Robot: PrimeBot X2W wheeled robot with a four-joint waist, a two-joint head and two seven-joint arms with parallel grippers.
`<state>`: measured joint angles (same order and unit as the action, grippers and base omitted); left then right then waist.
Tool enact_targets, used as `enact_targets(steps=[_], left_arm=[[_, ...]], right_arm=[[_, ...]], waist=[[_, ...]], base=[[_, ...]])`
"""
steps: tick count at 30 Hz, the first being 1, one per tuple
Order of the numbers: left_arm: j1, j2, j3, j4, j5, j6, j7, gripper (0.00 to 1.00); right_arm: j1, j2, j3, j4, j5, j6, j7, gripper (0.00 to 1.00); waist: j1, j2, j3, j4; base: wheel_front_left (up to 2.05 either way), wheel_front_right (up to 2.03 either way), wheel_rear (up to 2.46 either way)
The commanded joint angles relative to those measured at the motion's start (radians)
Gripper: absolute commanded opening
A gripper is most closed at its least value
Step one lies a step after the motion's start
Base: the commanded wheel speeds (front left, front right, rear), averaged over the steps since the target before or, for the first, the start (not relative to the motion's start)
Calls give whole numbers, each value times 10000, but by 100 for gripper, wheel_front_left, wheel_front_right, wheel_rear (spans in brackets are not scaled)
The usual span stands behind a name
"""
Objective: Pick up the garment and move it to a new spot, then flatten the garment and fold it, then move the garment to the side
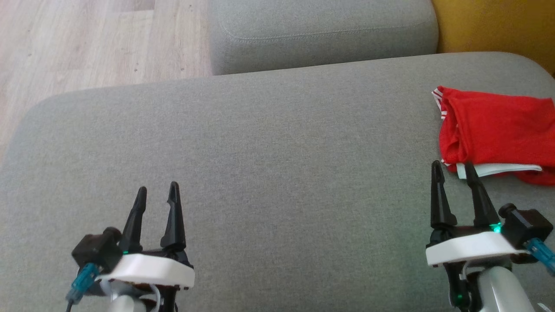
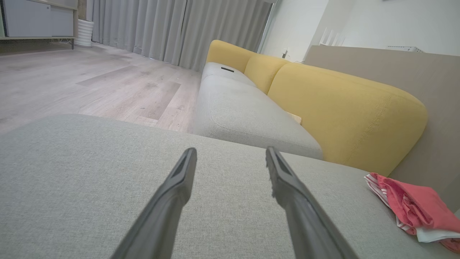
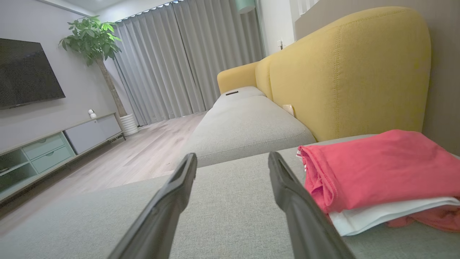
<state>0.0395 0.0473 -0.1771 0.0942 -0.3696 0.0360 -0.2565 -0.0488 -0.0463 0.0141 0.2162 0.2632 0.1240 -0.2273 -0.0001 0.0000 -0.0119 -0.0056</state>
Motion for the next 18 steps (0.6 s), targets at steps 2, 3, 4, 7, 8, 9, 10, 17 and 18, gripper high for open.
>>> enact_targets(steps=[2,3,4,7,8,9,10,17,18], left_arm=[[-249,29,433,-386,-32,78,-53,100],[-239,29,442,-385,-25,103,-53,100],[2,0,22,-13,-31,69,0,0],[118,-13,-42,457,-55,77,13,0],[165,-12,-39,533,-112,70,23,0],[158,-9,-24,530,-216,59,44,0],[149,-3,-7,532,-322,47,68,0],[69,35,96,583,-959,-34,216,0],[54,41,112,594,-1064,-48,240,0]], right_arm=[[-238,-40,291,-349,74,67,20,100],[-240,-40,304,-349,79,67,26,100],[0,0,58,4,25,0,15,0],[122,11,78,449,49,-9,25,0],[172,11,77,526,109,-9,43,0],[168,10,70,522,219,-8,66,0],[163,8,62,519,330,-8,92,0],[125,-8,10,508,993,-4,246,0],[119,-10,1,507,1102,-4,271,0]], waist=[[1,0,2,-18],[1,0,2,-26],[1,0,3,-27],[1,0,3,-28],[1,0,3,-28],[1,0,5,-27],[1,0,6,-27],[1,0,13,-23],[1,0,14,-22]], base=[[0,0,0],[0,0,0],[0,0,0],[0,0,0],[0,0,0],[0,0,0],[0,0,0],[0,0,0],[0,0,0]])
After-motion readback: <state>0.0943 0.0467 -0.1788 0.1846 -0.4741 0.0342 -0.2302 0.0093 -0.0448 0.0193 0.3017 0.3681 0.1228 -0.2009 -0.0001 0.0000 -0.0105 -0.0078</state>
